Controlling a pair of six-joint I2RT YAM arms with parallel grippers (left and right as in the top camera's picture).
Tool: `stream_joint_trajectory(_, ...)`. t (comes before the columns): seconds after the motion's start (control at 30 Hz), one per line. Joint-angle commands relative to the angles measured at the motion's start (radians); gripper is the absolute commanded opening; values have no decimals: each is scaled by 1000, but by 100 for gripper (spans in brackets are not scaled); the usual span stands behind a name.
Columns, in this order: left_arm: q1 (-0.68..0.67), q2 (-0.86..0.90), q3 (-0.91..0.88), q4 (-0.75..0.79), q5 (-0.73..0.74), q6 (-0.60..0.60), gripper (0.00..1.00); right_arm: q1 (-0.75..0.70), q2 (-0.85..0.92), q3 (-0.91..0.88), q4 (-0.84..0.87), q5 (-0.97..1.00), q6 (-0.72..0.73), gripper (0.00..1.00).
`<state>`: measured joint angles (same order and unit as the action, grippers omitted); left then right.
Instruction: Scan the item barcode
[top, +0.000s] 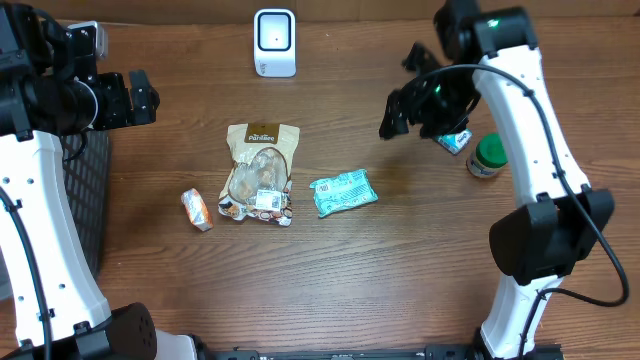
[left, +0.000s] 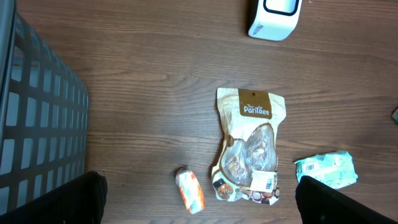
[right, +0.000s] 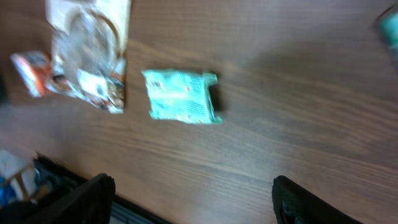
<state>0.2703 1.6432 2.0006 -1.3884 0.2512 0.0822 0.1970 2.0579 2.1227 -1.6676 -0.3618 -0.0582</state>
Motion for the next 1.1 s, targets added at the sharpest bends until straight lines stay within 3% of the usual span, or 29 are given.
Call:
stream_joint_trajectory(0.0, -5, 4, 12, 1, 8, 19, 100, 6, -14, -142, 72, -26, -81, 79)
stream_joint_trajectory(0.4, -5, 4, 12, 1, 8, 19, 100, 7, -7, -508, 433, -116, -134, 72)
stream_joint_trajectory(0.77, -5, 4, 12, 1, 8, 19, 99, 84, 54, -606, 600, -155, -119, 72)
stream_joint_trajectory(1.07, -5, 4, 12, 1, 8, 19, 100, 82, 82, -697, 706, -137, -42, 60)
